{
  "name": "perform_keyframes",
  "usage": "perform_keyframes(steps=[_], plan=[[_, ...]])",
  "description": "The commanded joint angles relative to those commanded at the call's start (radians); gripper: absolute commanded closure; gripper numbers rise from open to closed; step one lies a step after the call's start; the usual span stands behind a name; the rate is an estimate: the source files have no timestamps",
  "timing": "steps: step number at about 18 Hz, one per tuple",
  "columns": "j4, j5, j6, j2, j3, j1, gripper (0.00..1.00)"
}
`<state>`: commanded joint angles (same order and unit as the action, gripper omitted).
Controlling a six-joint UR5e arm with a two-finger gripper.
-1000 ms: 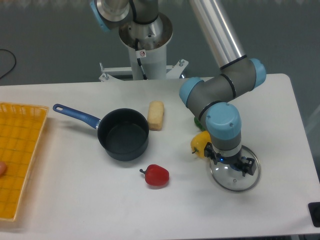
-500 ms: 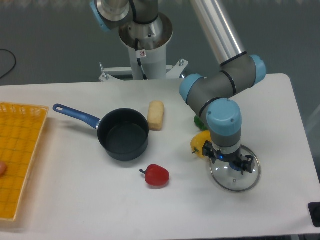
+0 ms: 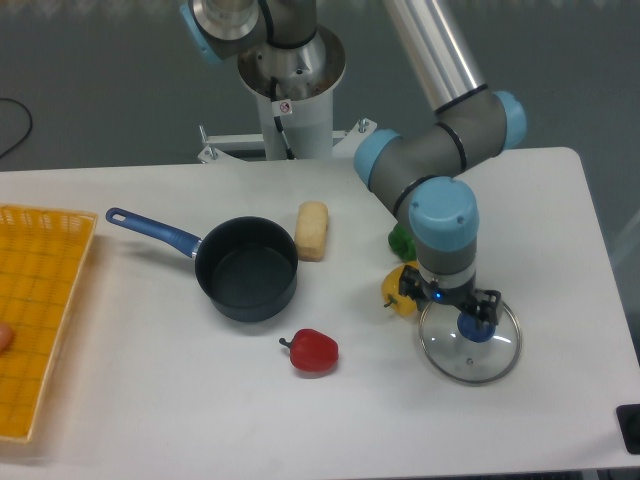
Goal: Pick up the yellow pepper
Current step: 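Move the gripper over the yellow pepper, then lower the gripper around the yellow pepper and close on it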
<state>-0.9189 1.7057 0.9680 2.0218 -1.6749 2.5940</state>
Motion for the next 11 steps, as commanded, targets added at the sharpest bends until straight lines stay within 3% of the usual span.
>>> perform_keyframes(steps=[8,11], plan=[[-0.005,0.0,0.02,-0.005,-0.035,-0.058,0.0],[-0.011,0.006,0.107,-0.005,-0.04,-0.06,0.0]])
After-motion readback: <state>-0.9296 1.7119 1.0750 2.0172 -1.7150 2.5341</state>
